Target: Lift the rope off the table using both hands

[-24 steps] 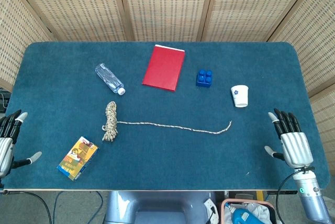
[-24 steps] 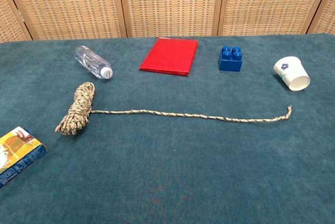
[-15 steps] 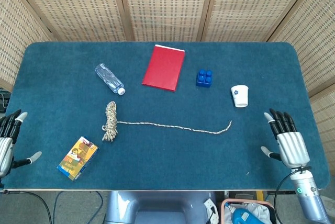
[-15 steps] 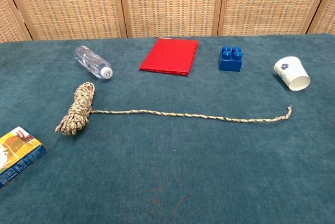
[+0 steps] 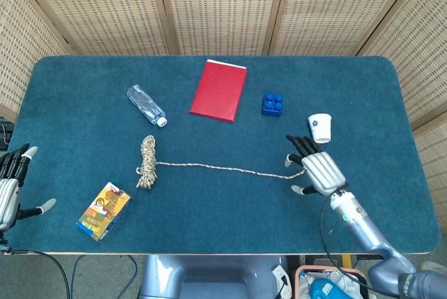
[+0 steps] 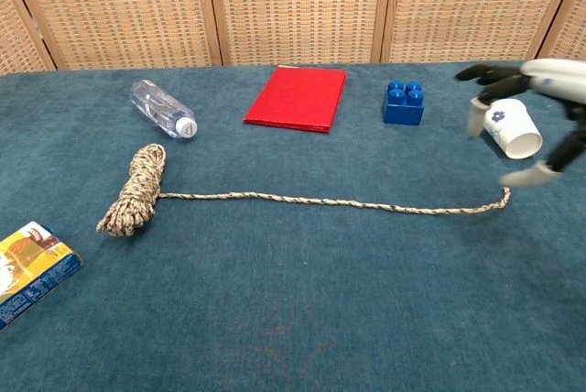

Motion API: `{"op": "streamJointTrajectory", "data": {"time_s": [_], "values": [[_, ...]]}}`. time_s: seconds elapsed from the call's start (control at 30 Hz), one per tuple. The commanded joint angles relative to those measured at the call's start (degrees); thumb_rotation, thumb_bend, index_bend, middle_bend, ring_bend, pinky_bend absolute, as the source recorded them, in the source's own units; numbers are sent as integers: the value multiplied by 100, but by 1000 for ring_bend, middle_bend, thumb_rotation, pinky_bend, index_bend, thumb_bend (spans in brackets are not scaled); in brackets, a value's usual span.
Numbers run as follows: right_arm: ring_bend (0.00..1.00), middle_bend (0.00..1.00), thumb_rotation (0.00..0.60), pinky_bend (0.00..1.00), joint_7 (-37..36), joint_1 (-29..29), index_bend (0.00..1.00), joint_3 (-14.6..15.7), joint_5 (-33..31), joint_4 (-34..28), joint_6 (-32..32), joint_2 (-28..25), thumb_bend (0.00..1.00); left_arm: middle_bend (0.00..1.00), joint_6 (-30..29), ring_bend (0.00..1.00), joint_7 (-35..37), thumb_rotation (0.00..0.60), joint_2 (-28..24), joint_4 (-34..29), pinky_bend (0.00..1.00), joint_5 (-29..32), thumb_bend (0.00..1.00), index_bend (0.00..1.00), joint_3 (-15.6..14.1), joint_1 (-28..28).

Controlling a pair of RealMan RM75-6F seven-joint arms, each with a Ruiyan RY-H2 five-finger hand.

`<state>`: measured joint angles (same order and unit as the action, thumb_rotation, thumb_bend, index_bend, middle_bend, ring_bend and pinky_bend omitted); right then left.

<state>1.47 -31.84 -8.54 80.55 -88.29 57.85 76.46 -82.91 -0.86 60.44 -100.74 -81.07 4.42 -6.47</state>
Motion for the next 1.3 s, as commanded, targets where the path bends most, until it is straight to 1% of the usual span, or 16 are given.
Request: {"op": "streamJointTrajectory", "data": {"time_s": [0.03,0.1,0.2,0.3,0.43,0.7,0.87,1.07,1.3], "values": [[0,0,600,0,660,-465,445,-318,-726,247,-426,585,205,0,50,0,28,600,1,41,0,76,0,0,27,-18],[0,0,600,0,857,-554,445,-340,-978,375,-538,759,234,0,84,0,55,600,-1,62,0,126,0,0,45,-30],[0,0,600,0,970,-633,445,-329,-1222,470,-690,886,272,0,109,0,95,600,-10,66,0,161,0,0,65,-43],[0,0,600,0,1006,-684,445,-274,-1334,618,-799,993,307,0,96,0,116,600,-17,73,0,157,0,0,73,-42],[0,0,600,0,1010,-727,445,-212,-1426,847,-877,1148,328,0,107,0,116,600,-20,75,0,167,0,0,79,-50],[0,0,600,0,1138,-740,453,-49,-1434,1393,-856,1416,328,0,159,0,104,600,-18,94,0,203,0,0,77,-70],[0,0,600,0,1147,-727,456,70,-1306,1745,-798,1640,328,0,205,0,59,600,3,112,0,232,0,0,79,-96],[0,0,600,0,1063,-725,462,119,-1214,1865,-803,1770,329,0,243,0,28,600,20,126,0,276,0,0,88,-118],[0,0,600,0,1038,-748,478,102,-1226,1994,-848,1865,329,0,267,0,44,600,23,153,0,336,0,0,104,-124]]}}
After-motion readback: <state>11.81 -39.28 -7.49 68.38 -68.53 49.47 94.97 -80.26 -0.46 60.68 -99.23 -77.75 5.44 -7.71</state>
